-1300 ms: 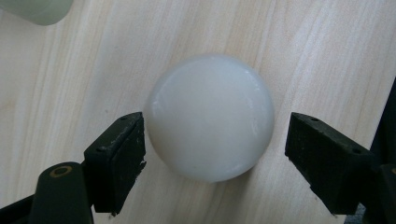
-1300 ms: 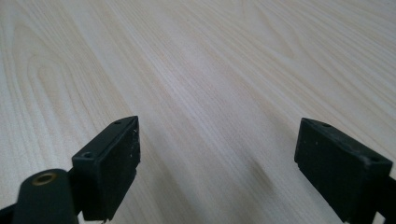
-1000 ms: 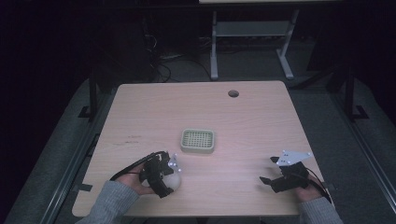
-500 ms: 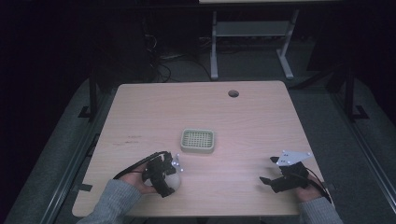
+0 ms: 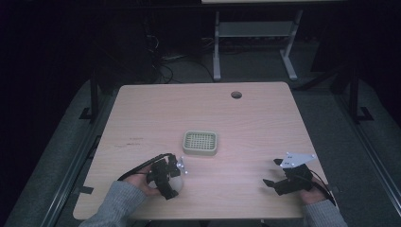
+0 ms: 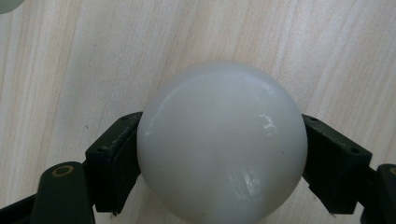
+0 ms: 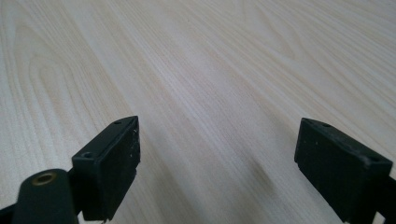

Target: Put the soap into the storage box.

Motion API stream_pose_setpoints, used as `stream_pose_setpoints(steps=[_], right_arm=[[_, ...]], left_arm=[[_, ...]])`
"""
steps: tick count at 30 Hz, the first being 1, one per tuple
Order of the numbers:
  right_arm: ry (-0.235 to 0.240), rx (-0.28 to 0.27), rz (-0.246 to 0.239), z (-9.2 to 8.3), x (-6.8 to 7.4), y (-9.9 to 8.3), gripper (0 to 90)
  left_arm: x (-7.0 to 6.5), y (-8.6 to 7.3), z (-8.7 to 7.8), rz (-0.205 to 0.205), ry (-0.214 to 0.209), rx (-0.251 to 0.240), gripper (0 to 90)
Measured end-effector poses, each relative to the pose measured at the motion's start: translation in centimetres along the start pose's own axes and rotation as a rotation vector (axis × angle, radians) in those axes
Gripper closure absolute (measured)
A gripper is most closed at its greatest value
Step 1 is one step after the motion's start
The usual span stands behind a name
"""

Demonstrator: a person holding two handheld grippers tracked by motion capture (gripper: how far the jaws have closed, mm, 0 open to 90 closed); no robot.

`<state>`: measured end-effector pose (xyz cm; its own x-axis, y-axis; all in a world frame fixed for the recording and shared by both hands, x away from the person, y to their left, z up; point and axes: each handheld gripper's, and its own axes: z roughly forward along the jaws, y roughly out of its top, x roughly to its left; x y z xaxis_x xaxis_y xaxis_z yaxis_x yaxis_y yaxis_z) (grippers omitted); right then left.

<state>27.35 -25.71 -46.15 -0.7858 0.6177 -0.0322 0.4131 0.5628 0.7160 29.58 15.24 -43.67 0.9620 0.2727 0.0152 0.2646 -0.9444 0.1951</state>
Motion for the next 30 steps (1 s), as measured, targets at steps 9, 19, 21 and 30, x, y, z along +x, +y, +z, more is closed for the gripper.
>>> stream_pose_setpoints(steps=[9,19,21,30], right_arm=[[0.002,-0.004,-0.006,0.01,-0.11,-0.05,13.7],[0.003,-0.007,-0.006,0.00,-0.07,-0.04,13.7],[0.003,-0.006,-0.005,0.01,-0.05,-0.04,13.6],[-0.003,-0.005,-0.007,-0.05,-0.11,-0.07,13.6]], left_arm=[[0.13,0.34,0.39,0.003,-0.009,0.013,23.2],[0.10,0.30,0.36,0.000,-0.010,0.015,23.9],[0.01,0.23,0.31,-0.005,-0.014,0.021,24.0],[-0.03,-0.16,0.11,0.008,-0.038,0.032,24.3]])
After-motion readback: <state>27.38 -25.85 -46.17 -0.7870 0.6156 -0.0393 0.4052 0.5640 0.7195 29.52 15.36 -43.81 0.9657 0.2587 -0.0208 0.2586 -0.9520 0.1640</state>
